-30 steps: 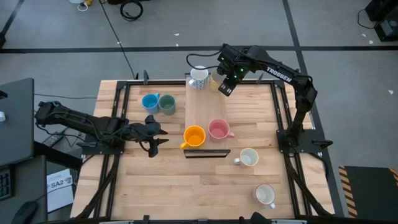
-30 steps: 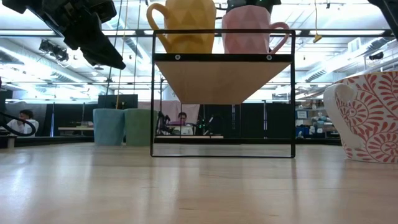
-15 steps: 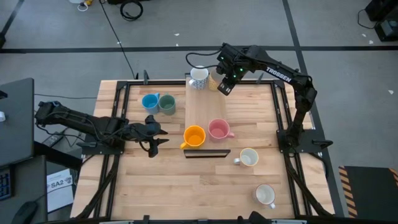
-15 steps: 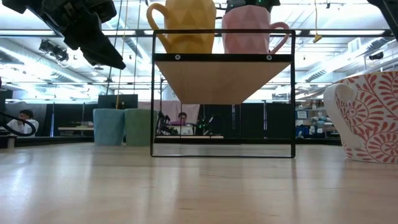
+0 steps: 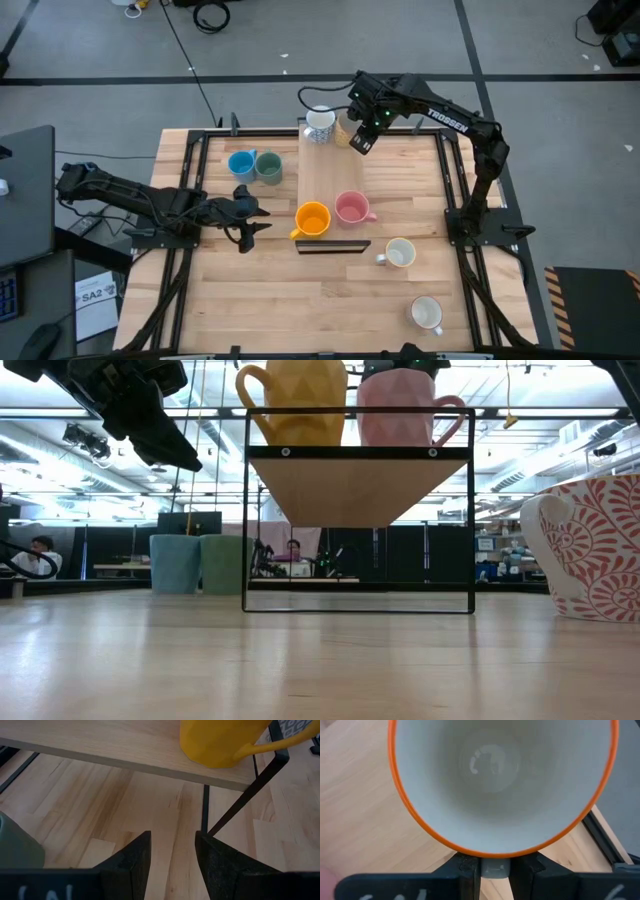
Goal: Place coffee mugs
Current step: Put the orange patterned mug on the shelf
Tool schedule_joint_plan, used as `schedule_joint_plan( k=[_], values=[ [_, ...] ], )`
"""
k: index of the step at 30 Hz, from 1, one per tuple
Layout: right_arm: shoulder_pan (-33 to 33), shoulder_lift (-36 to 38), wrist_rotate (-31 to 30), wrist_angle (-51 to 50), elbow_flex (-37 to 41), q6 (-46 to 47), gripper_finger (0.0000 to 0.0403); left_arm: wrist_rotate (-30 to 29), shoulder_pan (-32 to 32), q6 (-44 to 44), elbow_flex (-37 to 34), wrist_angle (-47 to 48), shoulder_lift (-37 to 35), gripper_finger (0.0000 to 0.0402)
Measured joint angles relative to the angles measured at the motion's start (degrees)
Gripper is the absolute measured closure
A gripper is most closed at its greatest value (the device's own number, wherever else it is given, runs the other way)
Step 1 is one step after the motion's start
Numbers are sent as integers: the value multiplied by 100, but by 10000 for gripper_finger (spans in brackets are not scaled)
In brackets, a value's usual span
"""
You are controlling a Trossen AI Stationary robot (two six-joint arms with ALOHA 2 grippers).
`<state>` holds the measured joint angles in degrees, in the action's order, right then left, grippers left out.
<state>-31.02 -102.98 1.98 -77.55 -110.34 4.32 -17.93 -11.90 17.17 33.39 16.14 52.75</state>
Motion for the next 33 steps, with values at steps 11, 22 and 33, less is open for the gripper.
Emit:
schedule_joint_plan(
  k=[11, 22, 33],
  values=[
    [28, -4, -92, -50, 0, -2, 328, -1, -2, 0, 1, 0, 0, 241],
    [28, -7, -90, 27, 0, 2, 328, -1, -2, 0, 0, 0, 0, 241],
    [28, -7, -88, 36, 0, 36, 328, -1, -2, -46, 0, 0, 0, 241]
  ],
)
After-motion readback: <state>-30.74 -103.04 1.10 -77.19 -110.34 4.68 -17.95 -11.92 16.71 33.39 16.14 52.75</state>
